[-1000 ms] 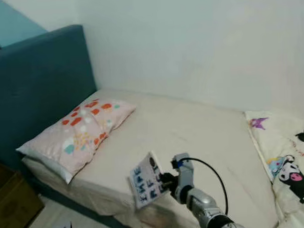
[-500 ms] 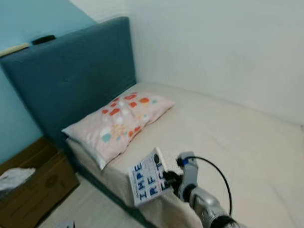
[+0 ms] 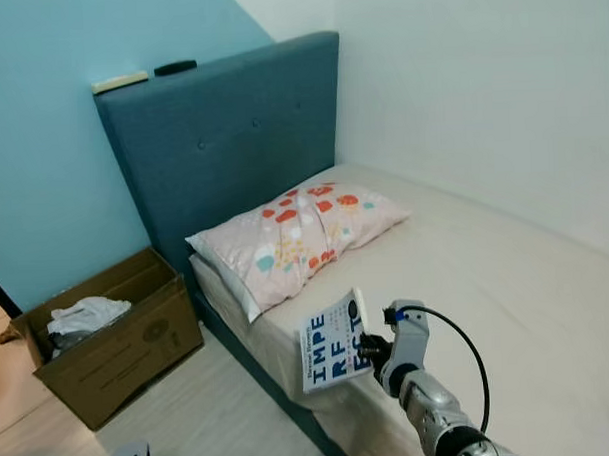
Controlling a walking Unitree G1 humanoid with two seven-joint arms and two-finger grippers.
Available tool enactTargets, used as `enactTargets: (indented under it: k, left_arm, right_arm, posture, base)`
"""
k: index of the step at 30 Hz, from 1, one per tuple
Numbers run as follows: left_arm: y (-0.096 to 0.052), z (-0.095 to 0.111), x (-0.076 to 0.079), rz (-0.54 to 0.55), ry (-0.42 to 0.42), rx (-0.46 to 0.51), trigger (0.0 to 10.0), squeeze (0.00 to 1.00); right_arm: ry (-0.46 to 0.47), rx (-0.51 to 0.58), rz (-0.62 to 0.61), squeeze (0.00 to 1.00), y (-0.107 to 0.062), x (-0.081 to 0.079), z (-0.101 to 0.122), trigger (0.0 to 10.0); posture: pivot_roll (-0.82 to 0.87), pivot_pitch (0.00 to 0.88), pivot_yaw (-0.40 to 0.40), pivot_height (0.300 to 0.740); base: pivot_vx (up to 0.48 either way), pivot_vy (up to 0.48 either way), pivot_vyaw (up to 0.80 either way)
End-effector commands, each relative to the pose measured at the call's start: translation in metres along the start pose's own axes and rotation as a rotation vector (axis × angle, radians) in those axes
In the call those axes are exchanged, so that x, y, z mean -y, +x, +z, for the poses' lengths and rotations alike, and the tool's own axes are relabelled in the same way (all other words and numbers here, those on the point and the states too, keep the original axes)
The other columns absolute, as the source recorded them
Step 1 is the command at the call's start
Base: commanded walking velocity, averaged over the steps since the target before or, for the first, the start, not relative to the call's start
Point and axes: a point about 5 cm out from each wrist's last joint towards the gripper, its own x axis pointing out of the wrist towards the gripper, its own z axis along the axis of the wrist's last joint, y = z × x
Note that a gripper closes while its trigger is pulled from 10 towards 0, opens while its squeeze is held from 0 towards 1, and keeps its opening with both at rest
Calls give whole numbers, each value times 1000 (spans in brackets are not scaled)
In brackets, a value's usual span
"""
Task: Clean up the room
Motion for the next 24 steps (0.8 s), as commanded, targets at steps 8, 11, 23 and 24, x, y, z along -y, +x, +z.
enactTargets:
  k: [8, 11, 23, 24]
  left_arm:
    - [0, -6, 0, 22, -34, -31, 10000, 0]
    - [0, -6, 1, 19, -34, -28, 10000, 0]
    - [0, -4, 1, 19, -38, -20, 10000, 0]
    - [0, -4, 1, 19, -38, -20, 10000, 0]
  right_arm:
    - [-7, -7, -3, 0, 0, -1, -1, 10000]
    - [-7, -7, -2, 0, 0, -1, -1, 10000]
    - [-70, -35, 82, 0, 0, -10, -5, 10000]
    - [-70, -35, 82, 0, 0, -10, -5, 10000]
  posture:
    - [-2, 0, -13, 726]
    - [-2, 0, -13, 726]
    - [-1, 0, -15, 726]
    - [-1, 0, -15, 726]
  base:
    - [0, -115, 0]
    - [0, 0, 0]
    - [0, 0, 570]
    - [0, 0, 781]
